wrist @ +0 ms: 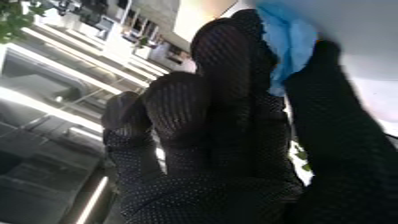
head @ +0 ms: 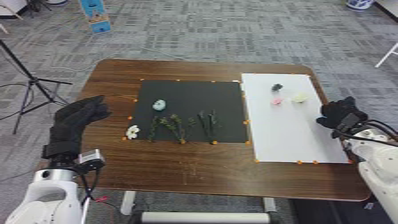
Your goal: Arrange flowers
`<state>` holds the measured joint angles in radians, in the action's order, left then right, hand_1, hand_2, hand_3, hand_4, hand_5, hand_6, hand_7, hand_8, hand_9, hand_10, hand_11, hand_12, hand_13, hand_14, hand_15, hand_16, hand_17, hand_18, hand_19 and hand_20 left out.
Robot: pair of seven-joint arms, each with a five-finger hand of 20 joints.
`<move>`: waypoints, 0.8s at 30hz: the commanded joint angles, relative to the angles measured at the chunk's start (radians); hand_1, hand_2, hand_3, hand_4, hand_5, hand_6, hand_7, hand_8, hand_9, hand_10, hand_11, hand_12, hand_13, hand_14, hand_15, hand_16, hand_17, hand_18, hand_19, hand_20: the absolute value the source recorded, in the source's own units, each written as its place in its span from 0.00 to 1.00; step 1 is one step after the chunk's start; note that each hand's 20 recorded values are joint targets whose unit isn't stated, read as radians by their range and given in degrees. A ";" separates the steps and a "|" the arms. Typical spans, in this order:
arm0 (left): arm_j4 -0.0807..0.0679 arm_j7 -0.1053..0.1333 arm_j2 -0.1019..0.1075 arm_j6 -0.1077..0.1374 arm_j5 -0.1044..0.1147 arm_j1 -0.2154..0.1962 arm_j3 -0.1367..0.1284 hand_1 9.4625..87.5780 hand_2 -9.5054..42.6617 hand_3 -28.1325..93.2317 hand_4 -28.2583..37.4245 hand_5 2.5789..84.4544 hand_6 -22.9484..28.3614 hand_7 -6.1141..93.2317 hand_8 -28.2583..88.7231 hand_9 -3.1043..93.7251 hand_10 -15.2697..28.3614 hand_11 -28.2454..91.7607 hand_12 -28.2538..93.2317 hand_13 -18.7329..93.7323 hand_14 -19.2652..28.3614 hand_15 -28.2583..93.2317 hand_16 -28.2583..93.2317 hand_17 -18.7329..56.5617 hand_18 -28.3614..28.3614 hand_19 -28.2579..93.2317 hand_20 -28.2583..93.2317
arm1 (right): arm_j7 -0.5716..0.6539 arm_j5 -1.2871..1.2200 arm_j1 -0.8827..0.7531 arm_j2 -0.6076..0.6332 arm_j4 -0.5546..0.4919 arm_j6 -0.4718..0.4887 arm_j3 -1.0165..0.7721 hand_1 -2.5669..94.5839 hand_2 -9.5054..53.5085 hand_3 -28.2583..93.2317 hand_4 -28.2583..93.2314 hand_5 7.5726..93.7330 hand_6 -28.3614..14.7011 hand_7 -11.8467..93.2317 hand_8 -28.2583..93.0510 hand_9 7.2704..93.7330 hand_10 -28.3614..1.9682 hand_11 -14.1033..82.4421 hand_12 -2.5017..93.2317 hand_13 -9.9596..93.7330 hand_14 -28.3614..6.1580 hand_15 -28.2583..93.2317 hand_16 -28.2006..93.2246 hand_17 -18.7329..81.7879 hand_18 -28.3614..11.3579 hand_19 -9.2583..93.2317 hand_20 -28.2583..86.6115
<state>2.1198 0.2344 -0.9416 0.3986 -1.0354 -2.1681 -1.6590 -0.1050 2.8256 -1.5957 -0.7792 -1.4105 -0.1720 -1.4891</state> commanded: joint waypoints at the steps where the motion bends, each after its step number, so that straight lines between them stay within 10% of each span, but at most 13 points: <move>1: 0.008 -0.007 0.001 0.003 0.025 -0.028 -0.028 0.30 0.29 0.81 0.13 0.58 0.51 0.24 0.17 0.58 0.66 0.43 0.34 0.61 0.76 0.49 0.23 0.39 0.76 0.53 0.51 | 0.001 0.001 -0.031 0.034 -0.046 0.053 0.004 0.57 0.24 0.65 0.04 0.75 0.72 0.44 0.37 0.86 0.59 0.58 0.38 0.79 0.48 0.80 0.58 0.53 0.11 0.89 0.82; 18: -0.011 0.004 0.024 0.049 0.041 -0.102 -0.084 0.30 0.30 0.81 0.10 0.59 0.51 0.25 0.17 0.59 0.66 0.43 0.33 0.58 0.74 0.41 0.22 0.41 0.72 0.39 0.43 | 0.077 -0.360 0.225 0.192 -0.426 -0.081 0.322 0.58 0.24 0.66 0.03 0.75 0.70 0.43 0.38 0.85 0.59 0.59 0.38 0.78 0.49 0.80 0.58 0.53 0.12 0.89 0.82; 24: -0.028 0.017 0.035 0.093 0.064 -0.081 -0.054 0.25 0.58 0.81 0.00 0.60 0.50 0.24 0.16 0.59 0.66 0.41 0.32 0.54 0.69 0.34 0.22 0.40 0.65 0.31 0.38 | 0.045 -0.403 0.495 0.122 -0.459 -0.053 0.631 0.58 0.24 0.66 0.03 0.76 0.70 0.43 0.38 0.85 0.59 0.59 0.38 0.78 0.48 0.80 0.59 0.53 0.13 0.89 0.82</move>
<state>2.1068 0.2382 -0.9168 0.4434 -1.0005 -2.2615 -1.7355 -0.0164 2.4274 -1.3888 -0.5766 -1.8124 -0.2371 -1.1112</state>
